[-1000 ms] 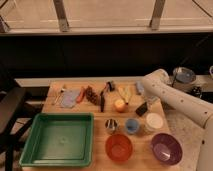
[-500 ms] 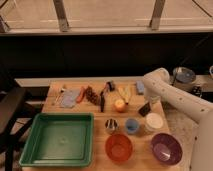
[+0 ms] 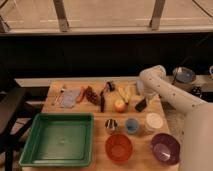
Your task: Wipe table surface with eraser
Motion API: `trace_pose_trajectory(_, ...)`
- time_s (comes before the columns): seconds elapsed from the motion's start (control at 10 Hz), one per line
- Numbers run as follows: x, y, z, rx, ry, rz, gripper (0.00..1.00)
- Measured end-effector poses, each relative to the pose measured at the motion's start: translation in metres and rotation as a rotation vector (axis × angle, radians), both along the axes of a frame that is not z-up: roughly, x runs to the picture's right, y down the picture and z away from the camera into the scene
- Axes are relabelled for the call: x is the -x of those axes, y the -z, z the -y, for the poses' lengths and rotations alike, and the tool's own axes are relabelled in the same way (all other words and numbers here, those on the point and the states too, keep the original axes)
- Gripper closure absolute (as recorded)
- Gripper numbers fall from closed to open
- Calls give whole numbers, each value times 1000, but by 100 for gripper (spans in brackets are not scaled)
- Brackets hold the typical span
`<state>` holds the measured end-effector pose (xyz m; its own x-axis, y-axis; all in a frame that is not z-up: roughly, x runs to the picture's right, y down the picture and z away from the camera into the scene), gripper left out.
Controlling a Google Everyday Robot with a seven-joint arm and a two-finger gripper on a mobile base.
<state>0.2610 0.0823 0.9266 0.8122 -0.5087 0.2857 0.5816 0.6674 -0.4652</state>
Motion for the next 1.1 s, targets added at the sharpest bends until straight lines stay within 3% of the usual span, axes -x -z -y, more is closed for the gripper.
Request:
trace_pose_trajectory(0.3,23,24,-5,-23,-7,73,100)
trace_pose_trajectory(0.6,39,56,-31,-3,-14,123,100)
trace_pose_trajectory(0.9,34,62,-53,51,-38,95,100)
trace_pose_trajectory(1.1,3,60,-57,73,-48,33,100)
